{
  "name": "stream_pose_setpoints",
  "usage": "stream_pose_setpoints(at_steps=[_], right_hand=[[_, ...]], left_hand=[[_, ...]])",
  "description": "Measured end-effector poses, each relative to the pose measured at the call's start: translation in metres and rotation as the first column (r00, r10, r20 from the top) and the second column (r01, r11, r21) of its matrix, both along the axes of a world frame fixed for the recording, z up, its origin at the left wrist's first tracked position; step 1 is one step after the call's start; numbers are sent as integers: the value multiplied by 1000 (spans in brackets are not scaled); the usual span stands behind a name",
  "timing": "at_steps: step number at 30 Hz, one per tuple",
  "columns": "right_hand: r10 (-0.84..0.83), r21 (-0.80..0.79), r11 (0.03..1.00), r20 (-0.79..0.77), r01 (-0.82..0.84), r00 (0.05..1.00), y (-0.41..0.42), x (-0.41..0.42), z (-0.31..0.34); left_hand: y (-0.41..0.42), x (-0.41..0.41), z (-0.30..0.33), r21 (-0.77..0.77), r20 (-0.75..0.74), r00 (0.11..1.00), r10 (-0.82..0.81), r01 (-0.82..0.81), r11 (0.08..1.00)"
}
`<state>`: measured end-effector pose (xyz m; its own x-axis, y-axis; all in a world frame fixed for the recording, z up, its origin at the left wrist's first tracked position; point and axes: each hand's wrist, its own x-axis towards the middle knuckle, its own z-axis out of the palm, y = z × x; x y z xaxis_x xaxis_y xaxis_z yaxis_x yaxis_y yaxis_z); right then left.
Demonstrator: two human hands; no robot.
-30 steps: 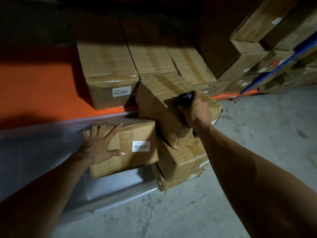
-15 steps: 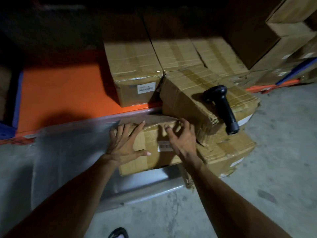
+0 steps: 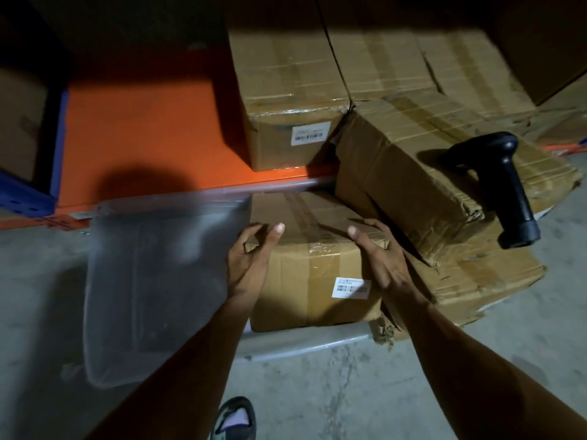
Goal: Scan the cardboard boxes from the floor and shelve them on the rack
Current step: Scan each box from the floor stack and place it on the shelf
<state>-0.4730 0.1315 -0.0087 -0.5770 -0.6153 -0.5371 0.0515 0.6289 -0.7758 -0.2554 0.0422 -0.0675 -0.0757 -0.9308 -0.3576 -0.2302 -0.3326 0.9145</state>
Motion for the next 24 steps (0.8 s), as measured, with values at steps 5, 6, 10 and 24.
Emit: stream_pose_setpoints(at_steps=[5,6,10,24], right_hand=[[-66,-28,997,-26,66,997,10,17,-8],[-77,-36,996,-14,77,997,15,20,-7],[-114,-47,993,-65,111,991,33,38,19],[-165,-457,886,-140,84,976,100,77,345]], left_hand=[[5,11,-2,-40,-59,998,-23,21,999],[9,15,1,-60,-70,997,-38,33,998],[20,36,33,-125,-56,994,-91,83,989],[78,72,403,-403,-10,986,-167,149,903]])
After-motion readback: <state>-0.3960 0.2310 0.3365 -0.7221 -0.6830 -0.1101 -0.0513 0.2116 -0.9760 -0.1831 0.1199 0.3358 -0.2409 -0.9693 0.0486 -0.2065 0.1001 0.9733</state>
